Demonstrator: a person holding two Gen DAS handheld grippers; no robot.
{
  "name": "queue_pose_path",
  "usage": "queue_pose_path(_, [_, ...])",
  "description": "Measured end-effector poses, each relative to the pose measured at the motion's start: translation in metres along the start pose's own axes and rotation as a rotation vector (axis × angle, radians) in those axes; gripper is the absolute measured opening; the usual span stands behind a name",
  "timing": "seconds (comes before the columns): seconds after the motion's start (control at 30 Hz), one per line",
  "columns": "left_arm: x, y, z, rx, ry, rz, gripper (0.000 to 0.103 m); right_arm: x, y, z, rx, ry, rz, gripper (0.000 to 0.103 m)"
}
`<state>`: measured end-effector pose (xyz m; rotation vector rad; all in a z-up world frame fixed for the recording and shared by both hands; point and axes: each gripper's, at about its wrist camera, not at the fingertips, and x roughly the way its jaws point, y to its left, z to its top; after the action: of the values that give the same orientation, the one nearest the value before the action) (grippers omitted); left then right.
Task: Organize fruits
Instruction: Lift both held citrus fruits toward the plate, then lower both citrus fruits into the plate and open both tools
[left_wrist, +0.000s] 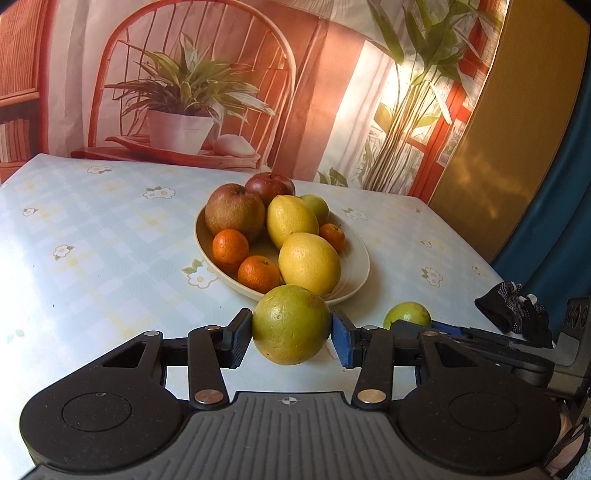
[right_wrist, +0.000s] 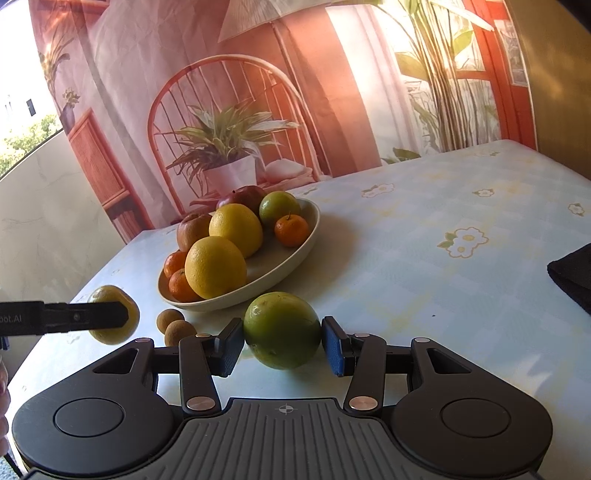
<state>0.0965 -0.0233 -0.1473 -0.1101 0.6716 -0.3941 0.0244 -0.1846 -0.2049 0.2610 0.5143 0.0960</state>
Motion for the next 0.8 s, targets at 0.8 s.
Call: queue_pose_path(0.8, [0.072, -0.008, 0.072, 0.121, 0.038, 0.077, 0.049, 0.082, 0.023, 0.083, -0.218, 0.080, -0.029, 0.042])
